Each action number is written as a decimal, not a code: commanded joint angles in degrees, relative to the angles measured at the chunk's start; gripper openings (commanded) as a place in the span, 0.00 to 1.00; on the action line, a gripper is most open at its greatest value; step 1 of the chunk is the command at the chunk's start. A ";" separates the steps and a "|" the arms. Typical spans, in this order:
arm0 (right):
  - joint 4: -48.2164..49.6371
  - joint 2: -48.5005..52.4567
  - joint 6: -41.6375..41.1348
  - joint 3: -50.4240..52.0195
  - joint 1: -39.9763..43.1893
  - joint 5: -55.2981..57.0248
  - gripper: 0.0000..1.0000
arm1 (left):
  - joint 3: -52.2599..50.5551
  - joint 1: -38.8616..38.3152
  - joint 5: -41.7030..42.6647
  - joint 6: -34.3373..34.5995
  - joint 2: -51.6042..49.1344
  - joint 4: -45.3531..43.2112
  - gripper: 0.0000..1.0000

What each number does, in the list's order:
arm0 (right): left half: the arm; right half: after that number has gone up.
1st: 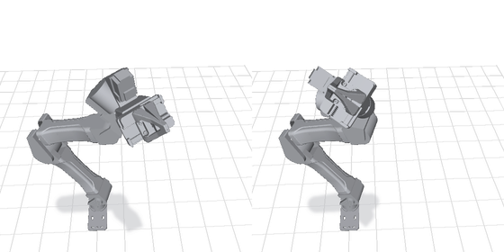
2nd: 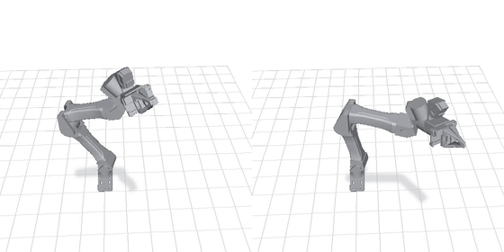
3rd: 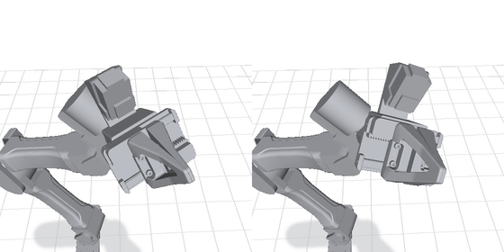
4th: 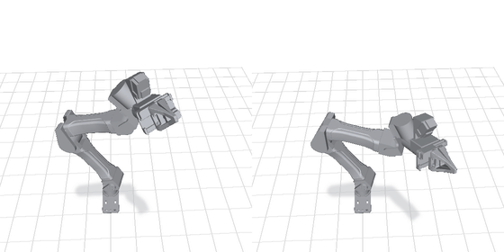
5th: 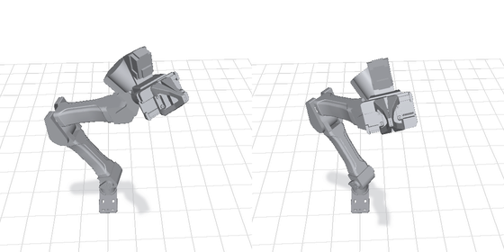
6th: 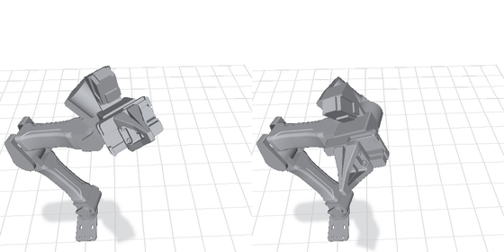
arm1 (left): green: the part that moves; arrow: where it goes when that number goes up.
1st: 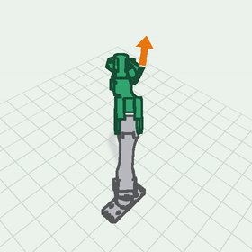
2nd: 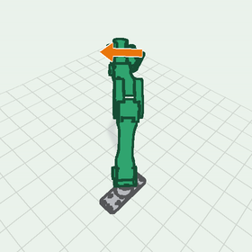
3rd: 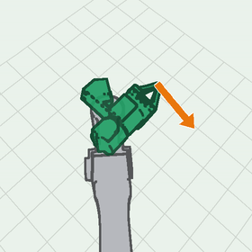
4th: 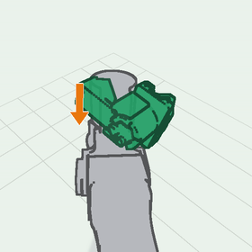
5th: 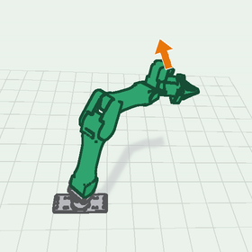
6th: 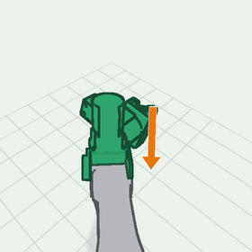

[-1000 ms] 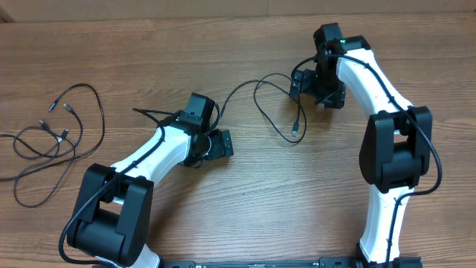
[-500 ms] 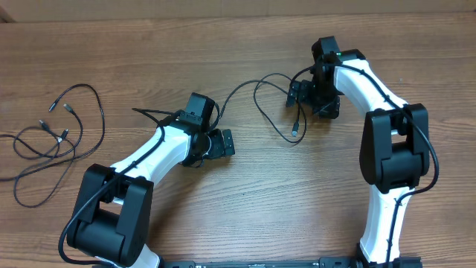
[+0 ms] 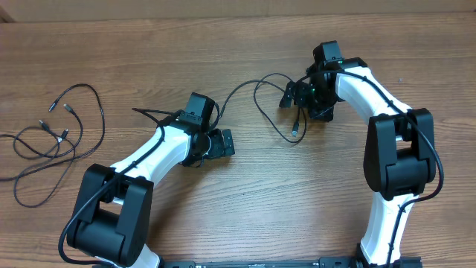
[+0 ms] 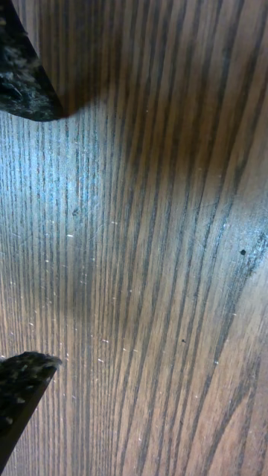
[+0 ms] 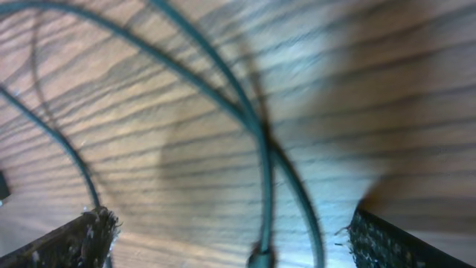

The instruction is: Untangle cables

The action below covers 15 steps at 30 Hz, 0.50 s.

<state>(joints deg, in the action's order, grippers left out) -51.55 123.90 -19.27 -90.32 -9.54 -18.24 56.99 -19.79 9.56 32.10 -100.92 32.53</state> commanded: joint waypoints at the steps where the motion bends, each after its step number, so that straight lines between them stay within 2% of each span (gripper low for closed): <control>1: -1.46 6.10 -0.22 4.46 -1.84 -5.88 1.00 | -1.75 0.15 -2.01 0.70 -1.84 0.39 1.00; 15: -2.64 6.10 -0.92 4.50 -9.05 -7.43 1.00 | -1.75 0.15 -1.62 0.70 -1.84 0.22 1.00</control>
<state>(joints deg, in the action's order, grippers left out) -53.43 124.14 -19.53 -89.52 -17.17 -27.90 56.99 -19.79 9.58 32.10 -100.92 32.51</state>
